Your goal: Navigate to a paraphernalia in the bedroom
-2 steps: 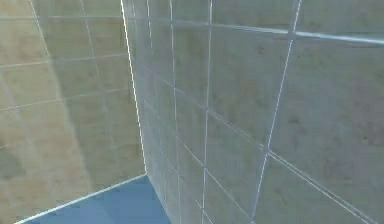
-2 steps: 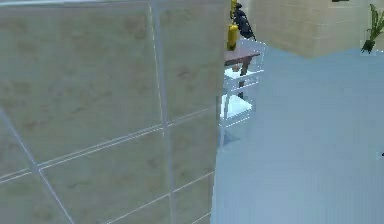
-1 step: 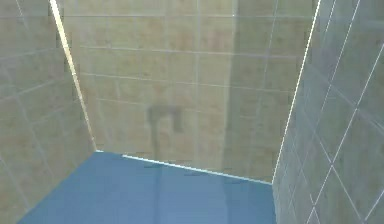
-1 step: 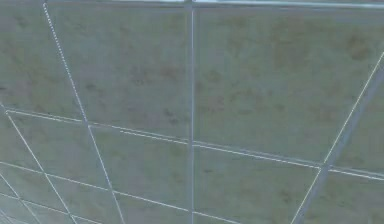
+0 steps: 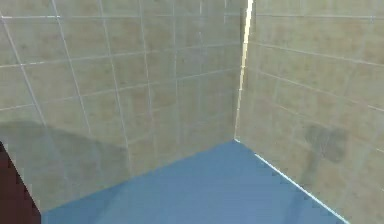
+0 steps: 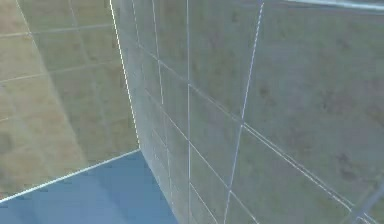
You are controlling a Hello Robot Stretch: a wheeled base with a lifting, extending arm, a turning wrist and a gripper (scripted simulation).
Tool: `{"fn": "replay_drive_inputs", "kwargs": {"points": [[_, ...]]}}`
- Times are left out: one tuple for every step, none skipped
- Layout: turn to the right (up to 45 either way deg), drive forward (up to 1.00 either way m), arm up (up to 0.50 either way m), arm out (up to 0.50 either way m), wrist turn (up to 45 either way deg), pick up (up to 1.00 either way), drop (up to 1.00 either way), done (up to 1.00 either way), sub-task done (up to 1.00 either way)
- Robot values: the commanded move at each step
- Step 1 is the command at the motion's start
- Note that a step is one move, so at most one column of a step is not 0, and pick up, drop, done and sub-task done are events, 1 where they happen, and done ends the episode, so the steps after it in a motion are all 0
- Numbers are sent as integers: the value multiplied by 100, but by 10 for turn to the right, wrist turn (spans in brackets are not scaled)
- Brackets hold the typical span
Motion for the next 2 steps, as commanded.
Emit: {"fn": "replay_drive_inputs", "kwargs": {"points": [[-300, 0, 0, 0, 0, 0, 0, 0, 0], [0, 10, 0, 0, 0, 0, 0, 0, 0]]}}
